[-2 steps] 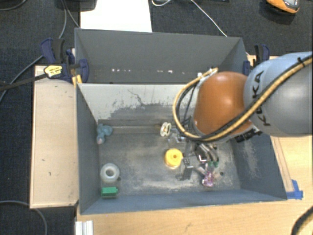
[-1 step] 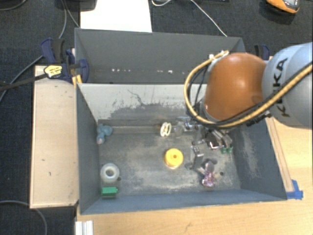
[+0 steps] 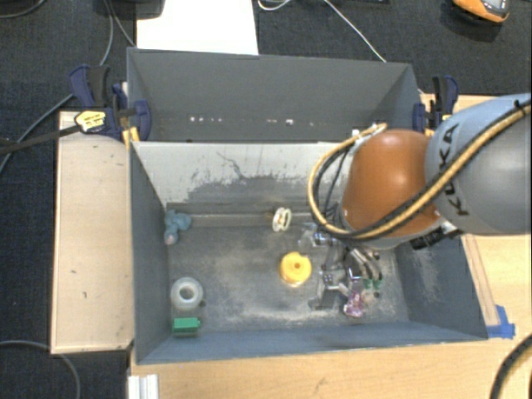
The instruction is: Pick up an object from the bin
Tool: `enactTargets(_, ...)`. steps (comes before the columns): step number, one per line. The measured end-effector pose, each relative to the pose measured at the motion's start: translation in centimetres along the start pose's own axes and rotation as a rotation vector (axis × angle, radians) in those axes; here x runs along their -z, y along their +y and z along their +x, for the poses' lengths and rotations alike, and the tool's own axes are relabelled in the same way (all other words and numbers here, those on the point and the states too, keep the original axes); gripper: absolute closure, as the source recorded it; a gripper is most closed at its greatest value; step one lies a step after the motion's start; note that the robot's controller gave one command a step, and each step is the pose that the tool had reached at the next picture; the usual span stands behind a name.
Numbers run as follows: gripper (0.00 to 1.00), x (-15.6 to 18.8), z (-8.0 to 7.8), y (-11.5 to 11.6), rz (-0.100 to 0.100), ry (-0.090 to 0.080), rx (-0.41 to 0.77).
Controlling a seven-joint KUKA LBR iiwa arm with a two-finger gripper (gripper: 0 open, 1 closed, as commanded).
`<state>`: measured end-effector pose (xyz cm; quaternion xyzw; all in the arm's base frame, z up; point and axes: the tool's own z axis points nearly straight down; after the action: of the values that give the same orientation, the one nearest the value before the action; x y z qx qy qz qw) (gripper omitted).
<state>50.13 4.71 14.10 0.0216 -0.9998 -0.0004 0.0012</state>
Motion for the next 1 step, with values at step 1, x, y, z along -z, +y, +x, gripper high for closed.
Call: enactTargets(1, 0.0, -0.67, 1.92, -2.23, -0.001, -0.007, -0.101)
